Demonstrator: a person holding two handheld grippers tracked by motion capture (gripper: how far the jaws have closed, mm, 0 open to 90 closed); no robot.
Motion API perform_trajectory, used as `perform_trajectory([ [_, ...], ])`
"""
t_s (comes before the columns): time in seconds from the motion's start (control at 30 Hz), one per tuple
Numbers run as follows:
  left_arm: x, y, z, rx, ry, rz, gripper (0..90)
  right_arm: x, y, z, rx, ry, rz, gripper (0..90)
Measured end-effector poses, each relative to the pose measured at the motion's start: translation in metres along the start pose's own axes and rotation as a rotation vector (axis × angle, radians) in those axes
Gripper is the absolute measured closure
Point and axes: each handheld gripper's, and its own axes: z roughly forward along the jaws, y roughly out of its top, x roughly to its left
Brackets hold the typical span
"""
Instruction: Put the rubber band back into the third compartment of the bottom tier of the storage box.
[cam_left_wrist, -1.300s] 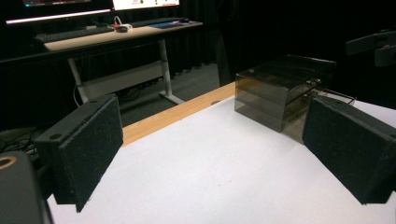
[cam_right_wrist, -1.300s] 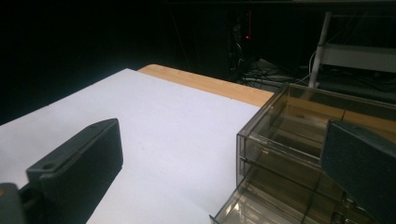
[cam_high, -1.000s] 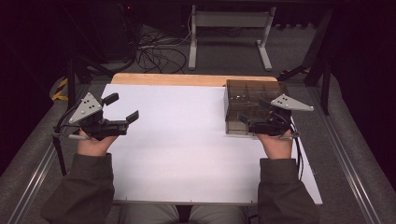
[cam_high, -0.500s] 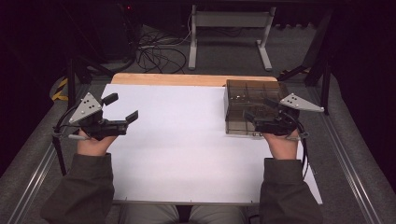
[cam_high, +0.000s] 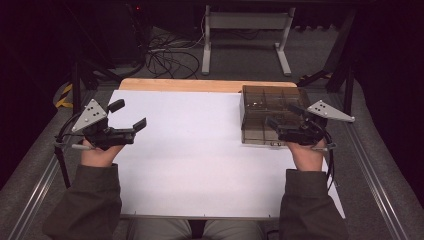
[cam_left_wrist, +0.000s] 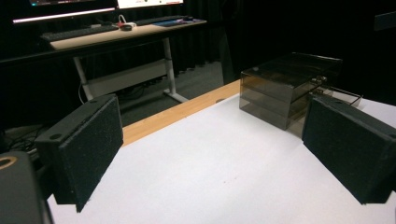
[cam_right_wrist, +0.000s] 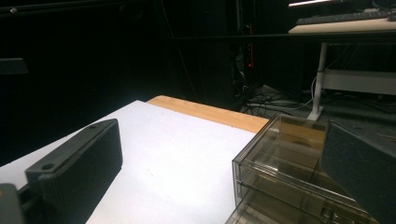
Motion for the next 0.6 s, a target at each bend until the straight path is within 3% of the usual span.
perform_trajectory([
  [0.6,-0.0013,0.0015,-0.0016,-0.014,-0.014,-0.008,6.0,0.0091,0.0015,0.0010,-0.008,-0.003,-0.029,0.0],
])
